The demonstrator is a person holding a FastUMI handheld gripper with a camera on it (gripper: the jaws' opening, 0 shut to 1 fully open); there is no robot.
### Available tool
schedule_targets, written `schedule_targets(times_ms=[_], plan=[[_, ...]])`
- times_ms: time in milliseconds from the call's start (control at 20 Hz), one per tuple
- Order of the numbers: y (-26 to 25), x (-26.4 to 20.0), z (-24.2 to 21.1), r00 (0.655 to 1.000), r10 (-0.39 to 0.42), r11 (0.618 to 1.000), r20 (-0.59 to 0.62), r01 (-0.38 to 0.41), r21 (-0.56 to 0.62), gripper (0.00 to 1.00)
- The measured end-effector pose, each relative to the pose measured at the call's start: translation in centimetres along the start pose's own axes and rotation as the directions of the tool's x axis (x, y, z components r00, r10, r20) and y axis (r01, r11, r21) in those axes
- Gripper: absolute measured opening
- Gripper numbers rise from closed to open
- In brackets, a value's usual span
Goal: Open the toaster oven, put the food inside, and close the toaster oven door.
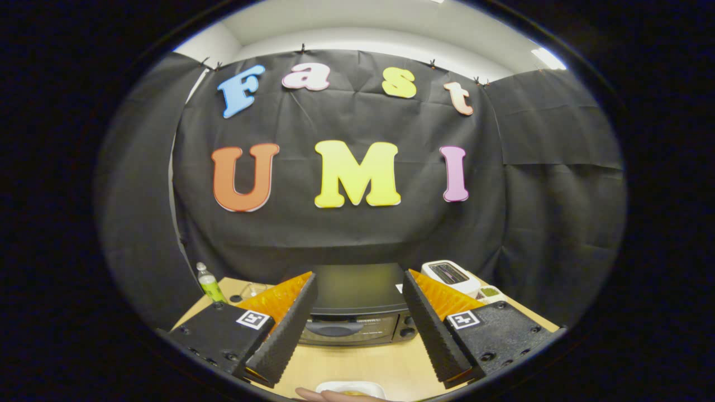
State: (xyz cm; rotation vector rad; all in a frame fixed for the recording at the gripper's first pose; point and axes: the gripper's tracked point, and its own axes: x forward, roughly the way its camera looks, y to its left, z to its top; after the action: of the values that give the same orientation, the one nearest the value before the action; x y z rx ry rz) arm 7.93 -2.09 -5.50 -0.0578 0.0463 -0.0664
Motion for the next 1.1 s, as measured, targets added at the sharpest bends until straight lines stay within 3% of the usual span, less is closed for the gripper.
schedule_targets(times_ms=[400, 550, 850, 1100], plan=[[3.4, 7.1, -10.0, 0.993, 0.052, 0.995, -0.107, -0.061, -0.081, 1.00], [3.3, 9.6, -12.2, 0.992, 0.037, 0.994, -0.119, -0.048, -0.098, 1.00], [4.1, 12.1, -13.8, 0.989, 0.067, 0.996, -0.129, -0.074, -0.052, 0.99], [4.0, 11.5, -14.1, 0.985, 0.074, 0.995, -0.158, -0.083, -0.053, 0.98]])
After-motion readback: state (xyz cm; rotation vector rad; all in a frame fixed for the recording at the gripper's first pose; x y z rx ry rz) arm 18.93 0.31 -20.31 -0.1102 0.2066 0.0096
